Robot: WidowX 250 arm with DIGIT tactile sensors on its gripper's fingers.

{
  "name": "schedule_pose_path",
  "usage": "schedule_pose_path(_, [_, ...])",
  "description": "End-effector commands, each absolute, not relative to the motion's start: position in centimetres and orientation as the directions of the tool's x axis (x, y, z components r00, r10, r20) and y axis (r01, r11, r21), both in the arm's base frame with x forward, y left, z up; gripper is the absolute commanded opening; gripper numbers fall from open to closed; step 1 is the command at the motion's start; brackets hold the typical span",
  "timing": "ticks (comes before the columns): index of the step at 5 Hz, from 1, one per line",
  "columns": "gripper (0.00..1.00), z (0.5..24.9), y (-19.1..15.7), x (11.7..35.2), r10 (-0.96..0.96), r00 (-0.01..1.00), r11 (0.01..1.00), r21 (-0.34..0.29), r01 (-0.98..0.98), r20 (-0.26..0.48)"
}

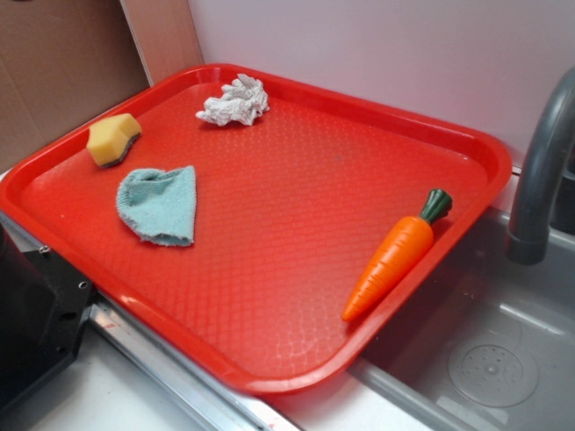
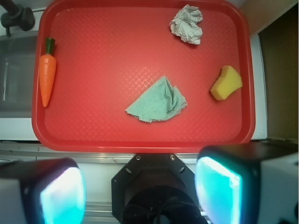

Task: Grab the green sponge.

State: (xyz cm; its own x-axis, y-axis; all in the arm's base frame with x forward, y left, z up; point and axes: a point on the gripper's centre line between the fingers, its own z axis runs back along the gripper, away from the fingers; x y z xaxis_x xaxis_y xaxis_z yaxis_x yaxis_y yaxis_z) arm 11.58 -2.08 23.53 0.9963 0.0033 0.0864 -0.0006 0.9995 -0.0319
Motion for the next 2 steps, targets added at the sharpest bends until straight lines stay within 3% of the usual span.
schedule_pose_path(1, [1.0,23.5,-2.1,11.6,0.003,0.996,0.999,-0.032,-0.001,0.086])
schedule_pose_path(2, [1.0,22.5,-1.6,12.1,0.154,0.983,0.988,-0.019,-0.153,0.097])
